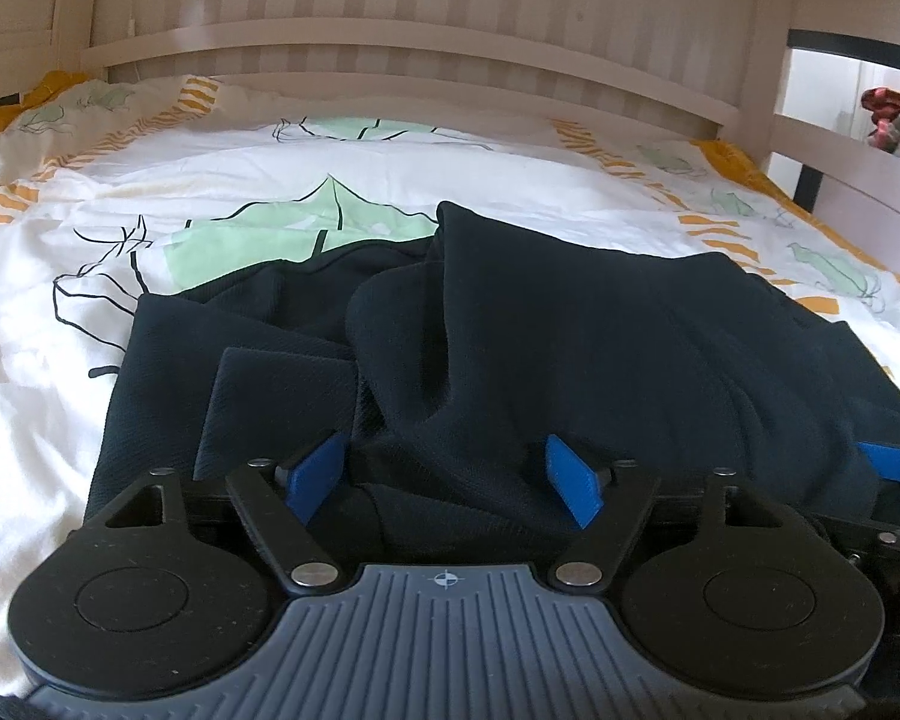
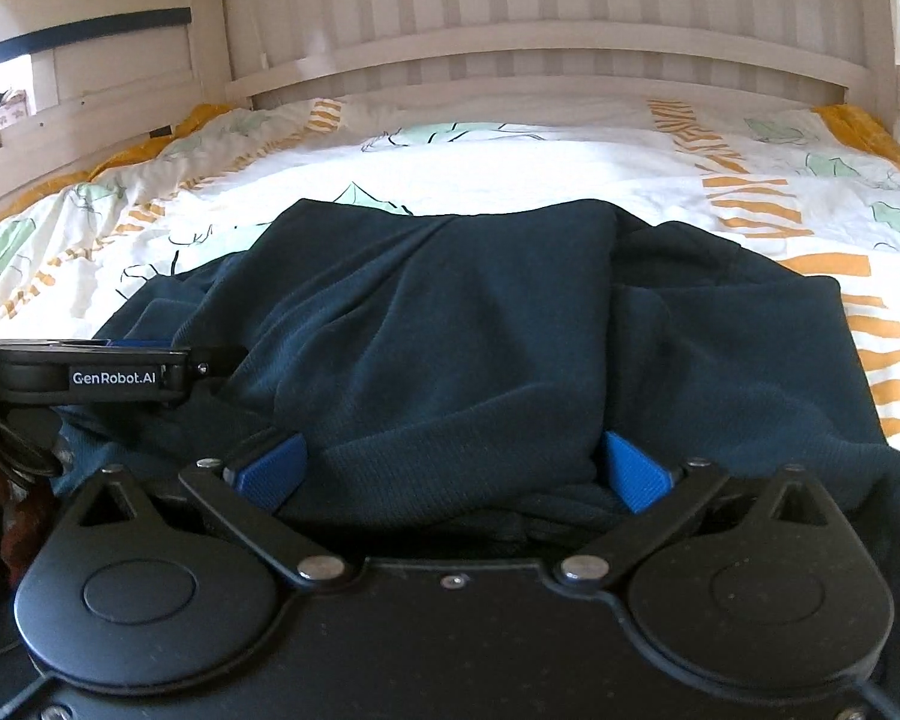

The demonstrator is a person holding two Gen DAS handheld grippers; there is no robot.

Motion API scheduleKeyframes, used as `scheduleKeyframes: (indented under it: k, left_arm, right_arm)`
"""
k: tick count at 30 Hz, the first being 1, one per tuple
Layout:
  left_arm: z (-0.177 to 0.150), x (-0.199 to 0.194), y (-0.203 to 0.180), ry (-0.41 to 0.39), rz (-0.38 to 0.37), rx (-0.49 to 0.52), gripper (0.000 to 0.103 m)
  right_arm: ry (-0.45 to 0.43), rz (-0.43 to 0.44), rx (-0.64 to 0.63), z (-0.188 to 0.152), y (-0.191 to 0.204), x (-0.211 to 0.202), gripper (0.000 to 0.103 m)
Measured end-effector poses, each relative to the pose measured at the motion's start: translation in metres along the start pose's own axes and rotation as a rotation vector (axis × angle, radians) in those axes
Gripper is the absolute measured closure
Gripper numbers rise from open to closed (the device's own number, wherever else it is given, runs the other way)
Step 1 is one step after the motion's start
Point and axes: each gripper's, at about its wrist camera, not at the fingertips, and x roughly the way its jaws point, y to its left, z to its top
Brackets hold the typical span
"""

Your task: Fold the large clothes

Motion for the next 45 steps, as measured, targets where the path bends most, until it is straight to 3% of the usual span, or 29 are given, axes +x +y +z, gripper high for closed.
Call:
scheduleKeyframes:
  k: [15, 23, 27, 32, 39, 42, 45]
  left_arm:
    - [0.004, 0.000, -0.006, 0.016, 0.029, 0.033, 0.028]
    - [-0.003, -0.035, -0.011, 0.019, 0.052, -0.005, 0.019]
    - [-0.003, -0.066, -0.012, 0.022, 0.026, -0.021, 0.017]
    - [-0.008, -0.113, -0.023, -0.063, 0.057, 0.026, 0.017]
    - [-0.019, -0.163, -0.038, -0.116, 0.082, 0.069, 0.017]
    - [-0.027, -0.177, -0.041, -0.103, 0.111, 0.049, 0.017]
    - [-0.035, -0.185, -0.039, -0.039, 0.095, 0.018, 0.017]
  right_arm:
    - [-0.009, -0.001, -0.001, 0.000, -0.001, -0.002, 0.000]
    - [0.007, -0.010, 0.003, 0.007, 0.000, -0.012, 0.000]
    - [-0.022, -0.021, 0.016, 0.007, 0.001, -0.036, 0.000]
    - [-0.062, -0.029, 0.013, 0.003, 0.002, -0.081, 0.000]
    - [-0.071, -0.043, 0.147, -0.011, -0.011, -0.144, 0.000]
    - [-0.055, -0.069, 0.213, -0.020, -0.021, -0.164, 0.000]
    - [-0.042, -0.104, 0.254, -0.030, -0.028, -0.181, 0.000]
